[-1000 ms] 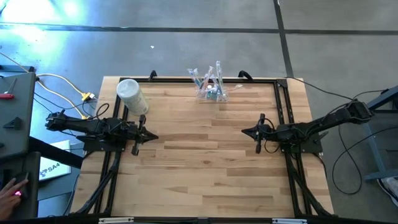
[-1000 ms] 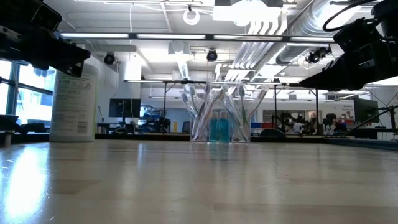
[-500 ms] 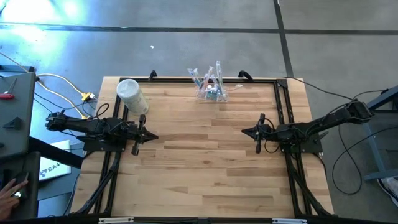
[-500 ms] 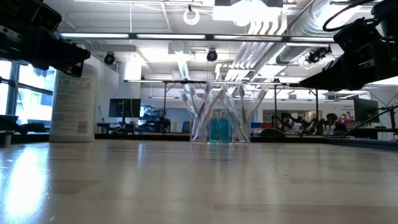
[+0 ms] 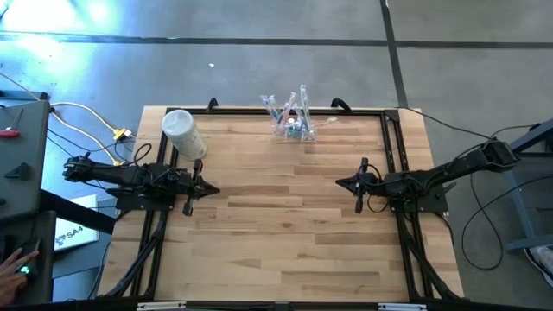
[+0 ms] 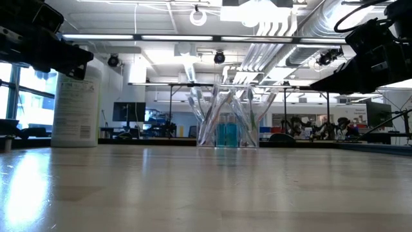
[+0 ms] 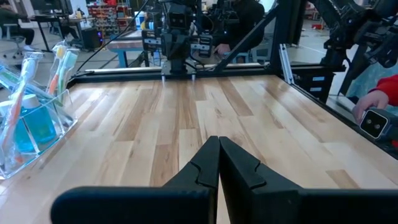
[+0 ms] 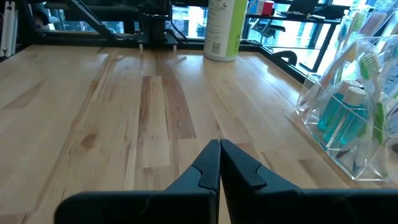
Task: Pick & Place toothbrushing station
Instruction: Return to Home Position
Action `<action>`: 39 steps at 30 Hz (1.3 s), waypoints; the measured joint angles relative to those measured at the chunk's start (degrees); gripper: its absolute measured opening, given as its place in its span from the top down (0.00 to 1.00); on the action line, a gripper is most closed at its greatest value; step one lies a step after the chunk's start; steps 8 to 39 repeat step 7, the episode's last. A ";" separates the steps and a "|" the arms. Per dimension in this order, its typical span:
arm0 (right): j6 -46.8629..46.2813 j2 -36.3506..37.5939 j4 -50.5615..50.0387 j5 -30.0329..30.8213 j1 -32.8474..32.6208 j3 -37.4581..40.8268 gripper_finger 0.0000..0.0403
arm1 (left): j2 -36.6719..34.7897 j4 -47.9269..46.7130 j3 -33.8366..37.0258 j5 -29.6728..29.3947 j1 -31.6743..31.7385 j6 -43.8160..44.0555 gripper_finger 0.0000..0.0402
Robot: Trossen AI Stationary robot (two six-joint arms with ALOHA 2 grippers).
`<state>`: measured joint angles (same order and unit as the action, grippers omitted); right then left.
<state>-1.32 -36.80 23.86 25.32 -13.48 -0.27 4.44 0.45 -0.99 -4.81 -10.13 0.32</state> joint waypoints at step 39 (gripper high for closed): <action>0.00 0.00 0.00 -0.02 -0.01 0.00 1.00 | -0.01 -0.02 0.00 0.17 0.00 0.00 0.99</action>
